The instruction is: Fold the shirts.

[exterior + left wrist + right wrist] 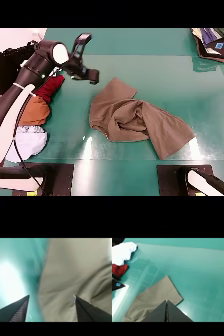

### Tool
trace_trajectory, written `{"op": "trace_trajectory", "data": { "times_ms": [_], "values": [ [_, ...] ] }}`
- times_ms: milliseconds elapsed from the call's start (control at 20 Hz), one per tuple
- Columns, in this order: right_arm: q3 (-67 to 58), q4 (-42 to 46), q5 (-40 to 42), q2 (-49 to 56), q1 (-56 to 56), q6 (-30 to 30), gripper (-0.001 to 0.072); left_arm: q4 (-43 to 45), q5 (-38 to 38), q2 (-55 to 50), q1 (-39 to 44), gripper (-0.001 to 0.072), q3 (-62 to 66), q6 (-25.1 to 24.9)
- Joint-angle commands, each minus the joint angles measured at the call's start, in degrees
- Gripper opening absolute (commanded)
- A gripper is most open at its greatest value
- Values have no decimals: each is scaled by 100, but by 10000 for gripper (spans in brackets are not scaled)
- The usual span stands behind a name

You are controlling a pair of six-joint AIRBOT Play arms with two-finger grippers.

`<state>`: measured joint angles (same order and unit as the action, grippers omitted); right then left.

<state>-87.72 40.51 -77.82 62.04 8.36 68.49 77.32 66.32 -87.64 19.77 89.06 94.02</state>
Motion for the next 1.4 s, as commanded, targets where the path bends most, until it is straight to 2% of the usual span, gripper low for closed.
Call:
{"op": "trace_trajectory", "data": {
  "times_ms": [0, 100, 200, 350, 450, 500, 550, 800, 850, 900, 1100, 1200, 1350],
  "values": [
    [240, -4, -15, 2, -2, 0, 14, -1239, 63, -376, -841, 654, -754, -643],
    [358, -2, -24, 2, -2, 2, 14, -1532, -37, -623, -938, 654, -1036, -901],
    [450, -7, -26, 7, -2, 2, 14, -1679, -149, -876, -933, 654, -1086, -916],
    [490, -7, -22, 2, -2, 2, 14, -2553, -247, -1095, -922, 653, -1088, -1471],
    [487, -7, -20, 2, -2, 2, 14, -2673, -361, -1106, -789, 652, -1104, -1655],
    [487, -7, -17, 2, -2, 2, 14, -2669, -385, -1106, -706, 589, -1115, -1652],
    [487, -7, -17, 2, -2, 2, 13, -2623, -396, -1108, -612, 479, -1115, -1655],
    [487, -7, -50, 2, -2, 2, 14, -2347, -415, -1141, -442, 480, -1110, -1628],
    [487, -2, -72, 2, -2, 2, 14, -2350, -424, -1139, -474, 395, -1108, -1591],
    [487, 11, -98, 2, -2, 2, 14, -2339, -415, -1134, -525, 41, -1078, -1598],
    [551, 22, -439, 0, 238, 2, 14, -2339, 251, -962, -1119, 25, -304, -1606],
    [903, 133, -649, -52, 455, 4, 14, -2288, 240, -632, -1478, 25, 107, -1609],
    [2026, 1403, -457, -317, 533, 61, 14, -2151, 199, -107, -1867, 25, 398, -1679]
  ]
}}
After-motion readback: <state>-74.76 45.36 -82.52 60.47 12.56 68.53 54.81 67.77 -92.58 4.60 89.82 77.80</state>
